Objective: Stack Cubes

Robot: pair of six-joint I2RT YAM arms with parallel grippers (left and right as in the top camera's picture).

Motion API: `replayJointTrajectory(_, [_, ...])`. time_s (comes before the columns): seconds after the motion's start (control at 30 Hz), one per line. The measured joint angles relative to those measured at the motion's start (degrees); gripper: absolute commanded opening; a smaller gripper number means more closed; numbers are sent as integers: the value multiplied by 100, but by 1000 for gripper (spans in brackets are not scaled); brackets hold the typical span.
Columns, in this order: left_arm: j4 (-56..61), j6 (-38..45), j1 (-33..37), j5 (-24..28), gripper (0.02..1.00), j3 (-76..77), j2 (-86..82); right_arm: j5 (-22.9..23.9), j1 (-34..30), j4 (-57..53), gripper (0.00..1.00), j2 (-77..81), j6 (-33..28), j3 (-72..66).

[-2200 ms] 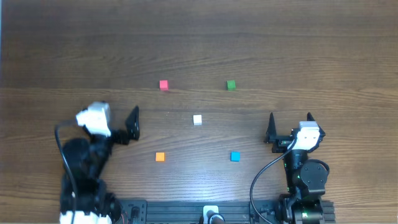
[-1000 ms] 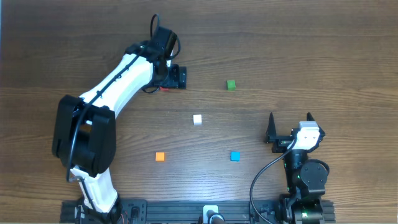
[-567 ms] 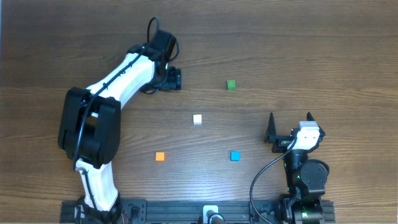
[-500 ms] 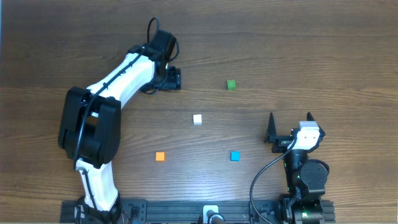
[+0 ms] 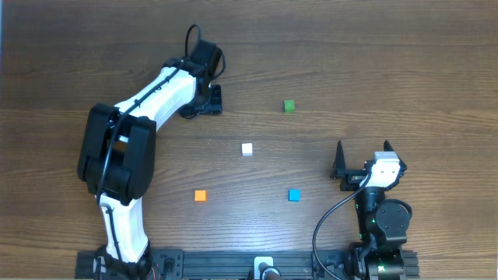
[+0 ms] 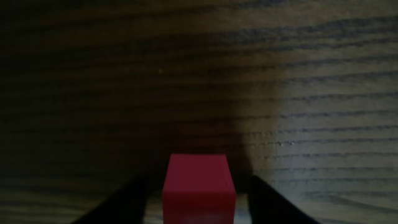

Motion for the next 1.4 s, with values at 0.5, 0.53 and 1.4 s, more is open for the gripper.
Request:
replayJointTrajectory(0.5, [-35, -35, -2, 0, 45, 22, 9, 0, 0, 0, 993, 0, -2, 0])
replayJointTrajectory(0.53, [-122, -37, -2, 7, 42, 46, 7, 0, 0, 0, 993, 0, -2, 0])
replayJointTrajectory(1.4, [-1200, -1926, -2277, -105, 40, 188, -1740, 0, 0, 0, 993, 0, -2, 0])
